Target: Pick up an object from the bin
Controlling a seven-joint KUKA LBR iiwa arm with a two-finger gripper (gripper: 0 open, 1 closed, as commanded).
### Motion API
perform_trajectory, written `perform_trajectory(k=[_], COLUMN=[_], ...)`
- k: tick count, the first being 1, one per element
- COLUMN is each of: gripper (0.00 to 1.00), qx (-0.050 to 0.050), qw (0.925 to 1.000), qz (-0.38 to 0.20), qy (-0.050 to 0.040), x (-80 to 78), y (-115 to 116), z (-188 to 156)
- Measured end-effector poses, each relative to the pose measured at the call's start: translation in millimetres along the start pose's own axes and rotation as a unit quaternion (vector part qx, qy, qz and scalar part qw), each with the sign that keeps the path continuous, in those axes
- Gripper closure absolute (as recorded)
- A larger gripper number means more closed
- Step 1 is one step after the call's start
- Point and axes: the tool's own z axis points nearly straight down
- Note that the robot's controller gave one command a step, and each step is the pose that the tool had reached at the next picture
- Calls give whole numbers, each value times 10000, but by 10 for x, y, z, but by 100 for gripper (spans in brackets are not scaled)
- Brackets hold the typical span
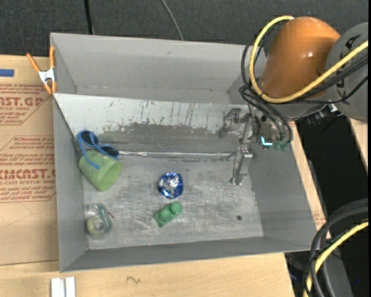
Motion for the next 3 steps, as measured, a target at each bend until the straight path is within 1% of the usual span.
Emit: perform_trajectory(k=[1,2,3], gripper=[0,0,100], qx=[-6,15,11], qw=[9879,9532,9535], qz=[-1552,-3019,-3011], qy=[-12,-128,-154], x=[-3,220,201], y=[643,967,976], z=[1005,1600,1569])
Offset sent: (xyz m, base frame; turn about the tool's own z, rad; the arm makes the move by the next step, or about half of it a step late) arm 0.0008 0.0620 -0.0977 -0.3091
